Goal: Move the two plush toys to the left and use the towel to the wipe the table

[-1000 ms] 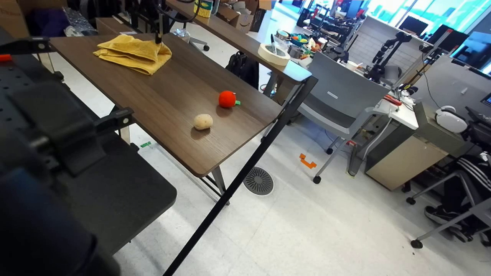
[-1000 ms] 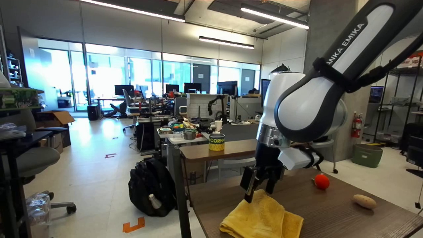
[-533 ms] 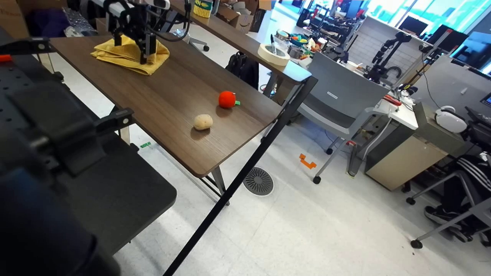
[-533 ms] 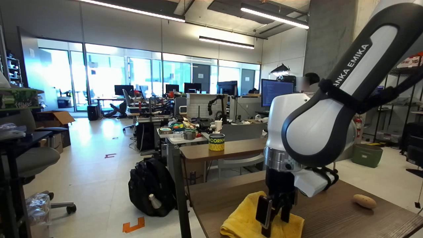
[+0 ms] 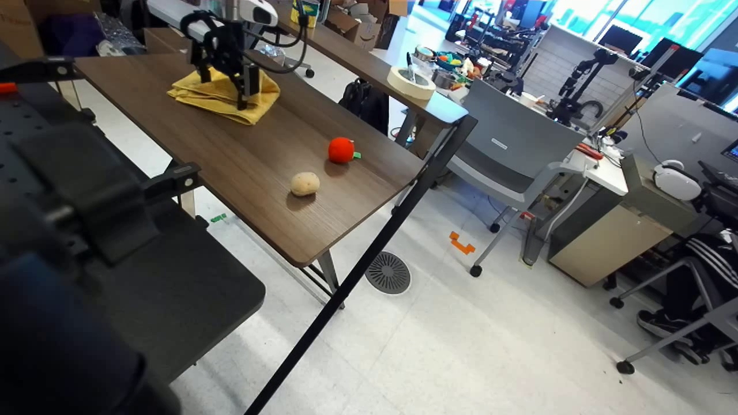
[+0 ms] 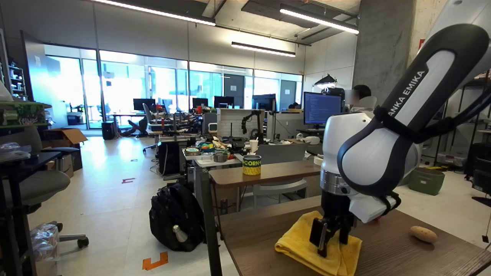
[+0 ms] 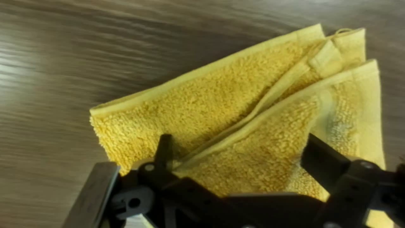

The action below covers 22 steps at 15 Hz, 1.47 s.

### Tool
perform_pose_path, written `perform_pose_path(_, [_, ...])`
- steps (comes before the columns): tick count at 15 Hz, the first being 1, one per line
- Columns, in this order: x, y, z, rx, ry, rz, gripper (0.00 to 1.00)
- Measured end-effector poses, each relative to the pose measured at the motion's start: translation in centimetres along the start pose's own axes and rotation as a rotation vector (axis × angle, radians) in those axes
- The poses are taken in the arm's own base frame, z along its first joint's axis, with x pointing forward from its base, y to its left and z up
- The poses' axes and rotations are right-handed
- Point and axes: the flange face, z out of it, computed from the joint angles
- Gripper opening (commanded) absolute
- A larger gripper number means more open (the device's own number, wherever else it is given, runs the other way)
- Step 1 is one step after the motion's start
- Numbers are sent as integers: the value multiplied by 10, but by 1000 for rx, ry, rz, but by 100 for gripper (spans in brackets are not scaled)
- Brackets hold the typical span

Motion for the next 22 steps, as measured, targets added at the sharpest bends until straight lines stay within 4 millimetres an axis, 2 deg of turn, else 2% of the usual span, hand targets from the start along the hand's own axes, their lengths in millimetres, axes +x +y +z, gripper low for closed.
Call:
perform_pose_path(2, [1, 52, 1, -50, 8, 98, 100])
perform_pose_path(4, [-4, 93, 5, -86, -2, 168, 100])
perform_pose_path(5, [-8, 104, 10, -96, -11, 181, 100])
perform_pose_path(7, [-13, 102, 20, -104, -30, 163, 100])
perform_pose_path(9, [-20, 77, 27, -105, -50, 85, 100])
perform_pose_path(11, [-27, 42, 27, -101, -57, -19, 100])
perform_pose_path(14, [-50, -27, 25, -83, -54, -181, 100])
perform_pose_path(17, [-84, -99, 23, -50, -45, -339, 100])
perform_pose_path(19, [-104, -139, 20, -27, -37, -447, 100])
perform_pose_path(20, [-109, -151, 20, -21, -35, -486, 100])
perform_pose_path(22, [-110, -155, 19, -24, -33, -509, 100])
